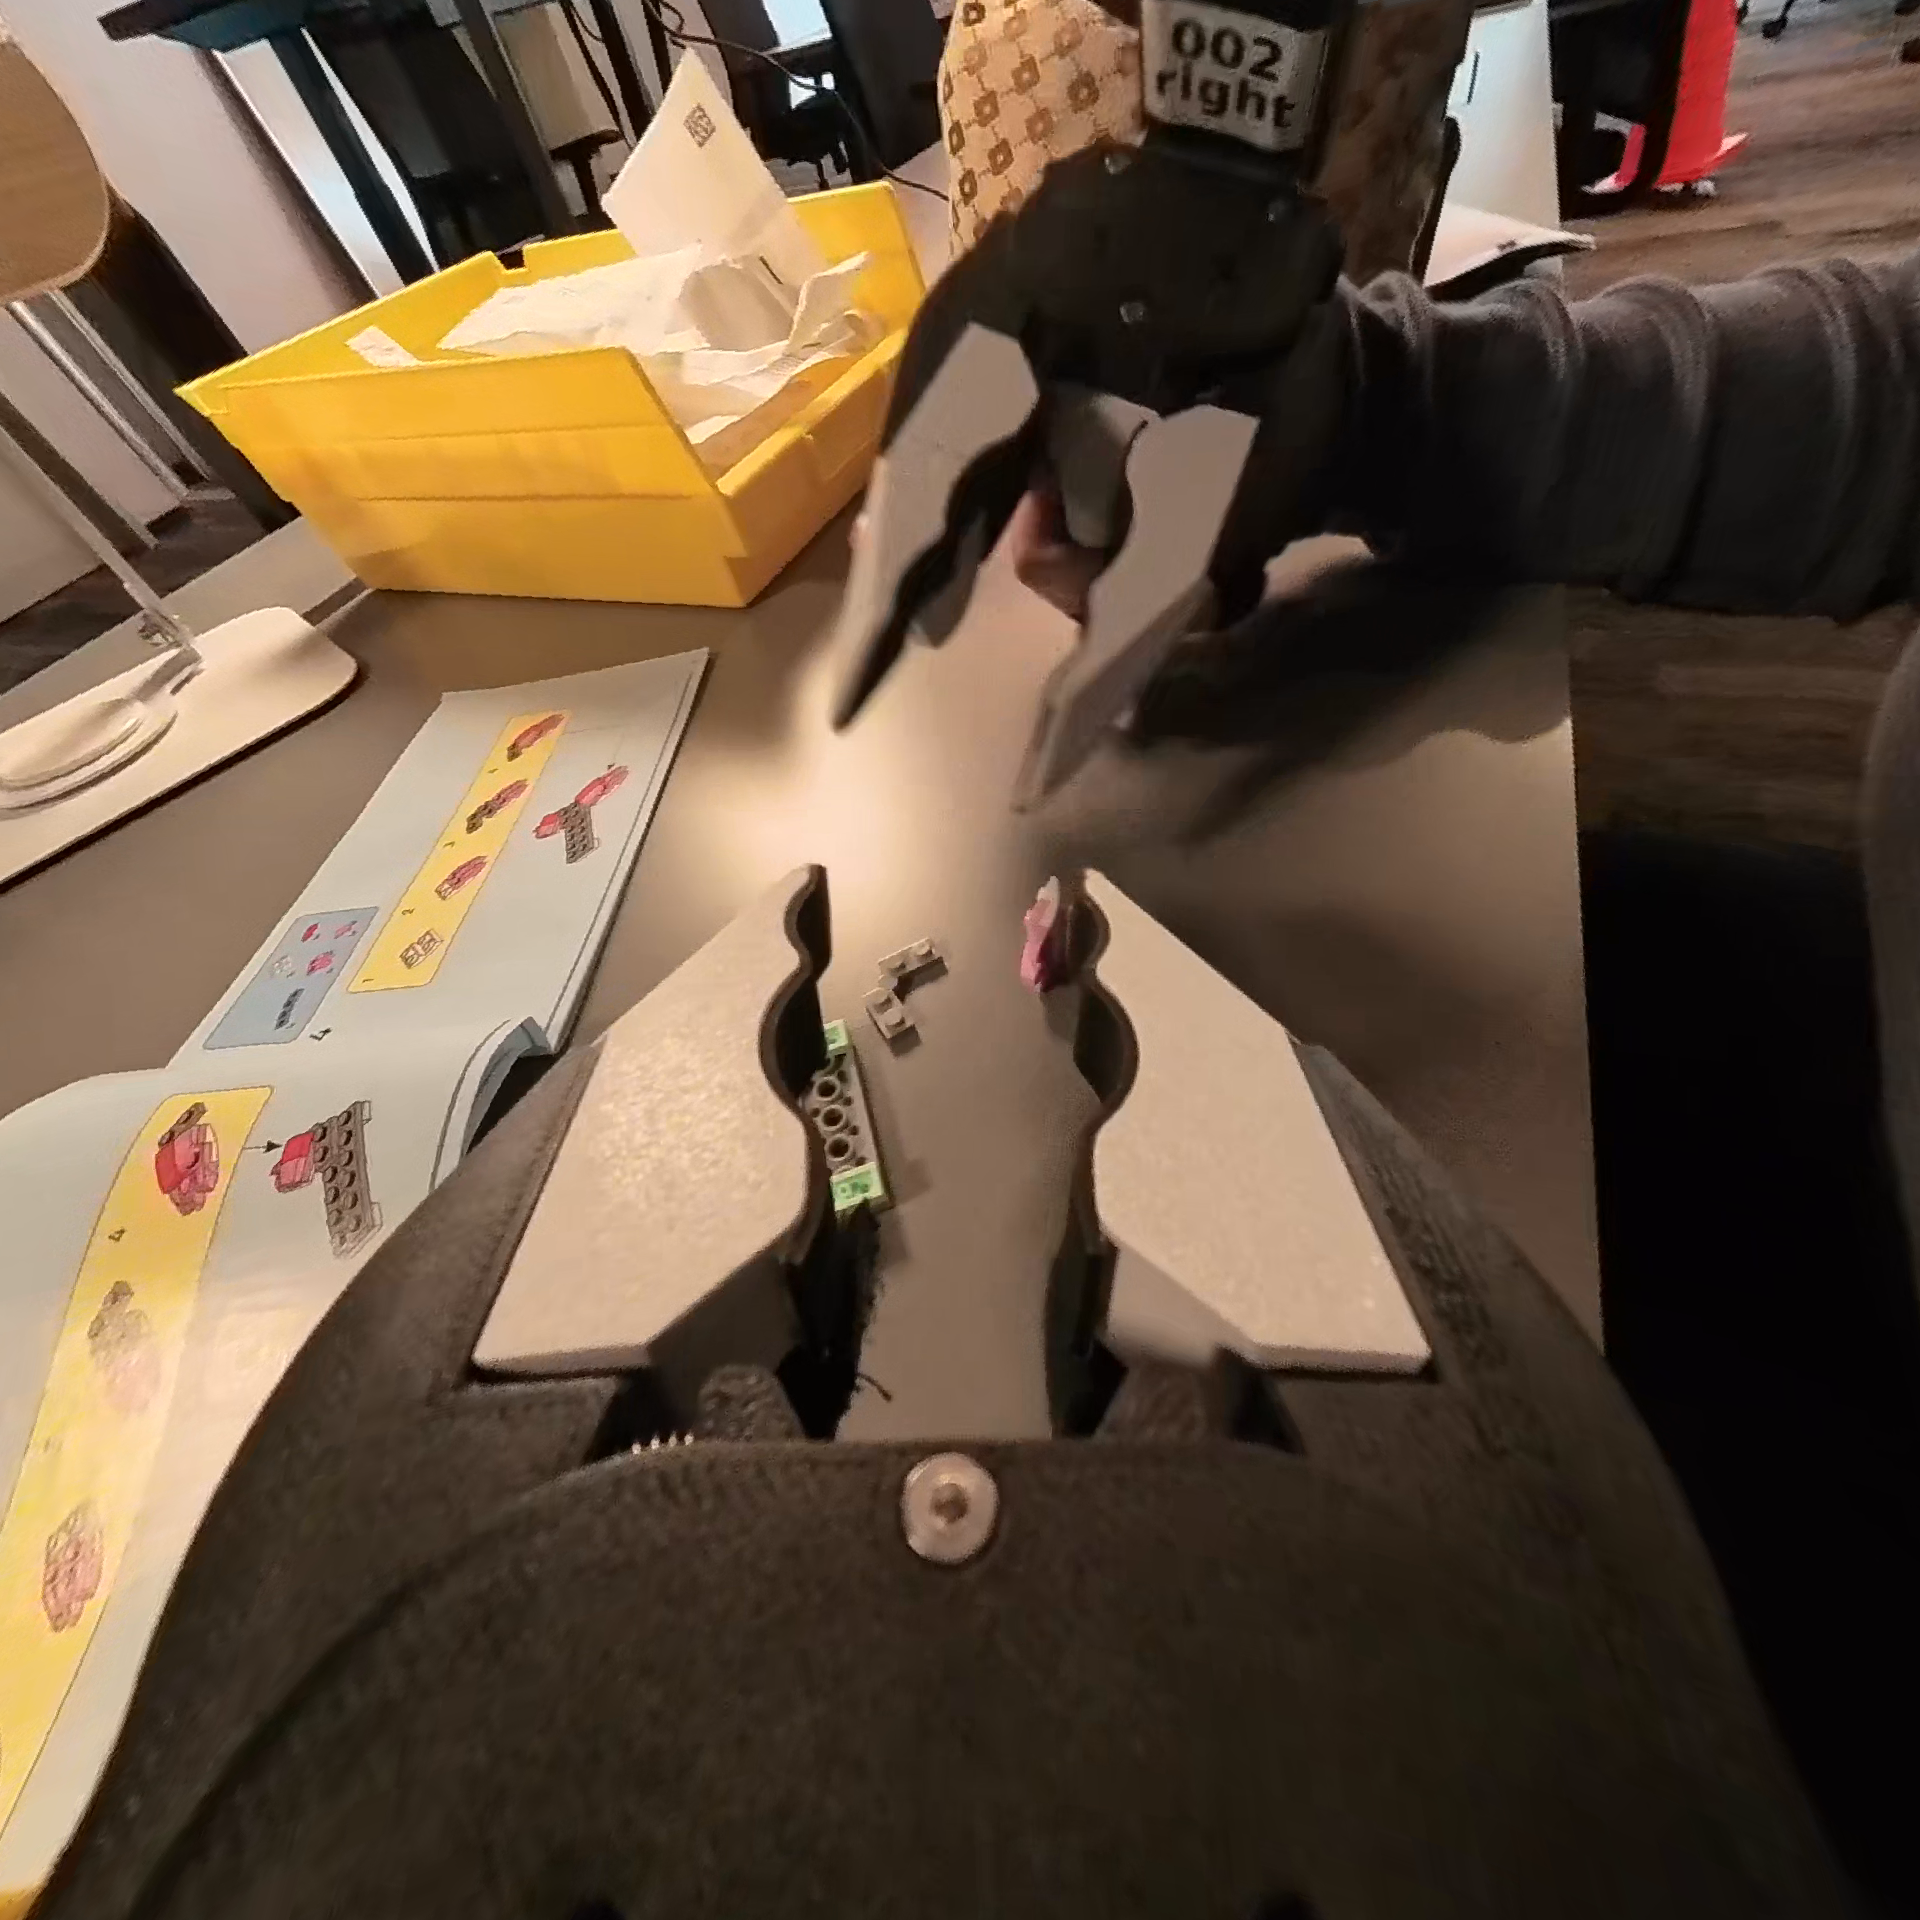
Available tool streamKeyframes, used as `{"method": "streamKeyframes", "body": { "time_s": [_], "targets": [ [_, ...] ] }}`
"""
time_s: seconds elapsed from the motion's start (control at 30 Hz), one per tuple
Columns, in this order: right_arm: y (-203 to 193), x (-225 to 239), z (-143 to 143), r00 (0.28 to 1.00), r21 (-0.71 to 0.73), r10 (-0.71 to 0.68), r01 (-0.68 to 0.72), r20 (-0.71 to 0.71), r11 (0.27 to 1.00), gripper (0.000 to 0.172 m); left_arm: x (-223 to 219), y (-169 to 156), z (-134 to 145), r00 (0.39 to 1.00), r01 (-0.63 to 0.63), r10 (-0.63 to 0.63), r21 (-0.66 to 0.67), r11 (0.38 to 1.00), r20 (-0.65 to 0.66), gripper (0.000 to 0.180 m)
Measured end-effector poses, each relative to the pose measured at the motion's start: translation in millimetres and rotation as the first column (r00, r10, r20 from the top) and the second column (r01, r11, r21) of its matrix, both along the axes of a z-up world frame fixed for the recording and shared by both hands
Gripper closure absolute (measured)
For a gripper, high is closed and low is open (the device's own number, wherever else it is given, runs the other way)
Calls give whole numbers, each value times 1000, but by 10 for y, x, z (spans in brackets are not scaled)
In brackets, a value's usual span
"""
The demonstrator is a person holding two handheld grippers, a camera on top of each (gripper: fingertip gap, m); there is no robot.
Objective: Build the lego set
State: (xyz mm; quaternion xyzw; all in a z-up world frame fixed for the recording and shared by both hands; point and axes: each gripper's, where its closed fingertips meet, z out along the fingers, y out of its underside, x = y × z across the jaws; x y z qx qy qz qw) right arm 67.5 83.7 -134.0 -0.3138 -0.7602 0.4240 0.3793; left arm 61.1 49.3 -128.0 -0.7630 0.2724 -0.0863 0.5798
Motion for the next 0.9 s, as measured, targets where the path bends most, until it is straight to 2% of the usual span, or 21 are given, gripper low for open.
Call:
{"method": "streamKeyframes", "body": {
  "time_s": [0.03, 0.17, 0.33, 0.53, 0.7, 0.83, 0.9],
  "targets": [
    [92, -62, 44, 997, -2, -67, 67, -39, 998, 132, 2, 0, -3, 1000, 1, -1, -1, 1000, -1, 136],
    [397, -179, -1, 968, 16, -249, 250, -40, 968, 136, -4, 2, 3, 1000, -1, 1, -3, 1000, 6, 136],
    [510, -217, 9, 945, 23, -321, 323, -60, 946, 143, -13, 7, 3, 1000, -8, 8, -2, 1000, 6, 137],
    [490, -205, -29, 951, 14, -308, 308, -22, 951, 142, -21, 10, 6, 1000, -13, 13, -2, 1000, 10, 138],
    [431, -173, -85, 963, -29, -265, 267, 52, 963, 150, -24, 15, 4, 1000, -16, 16, -3, 1000, 10, 138],
    [289, -113, -129, 976, -99, -172, 185, 132, 978, 155, -20, 15, -1, 1000, -14, 14, -6, 1000, 6, 139],
    [121, -33, -148, 980, -169, -57, 90, 191, 981, 154, -17, 15, -6, 1000, -13, 13, -7, 1000, 3, 139]
  ]
}}
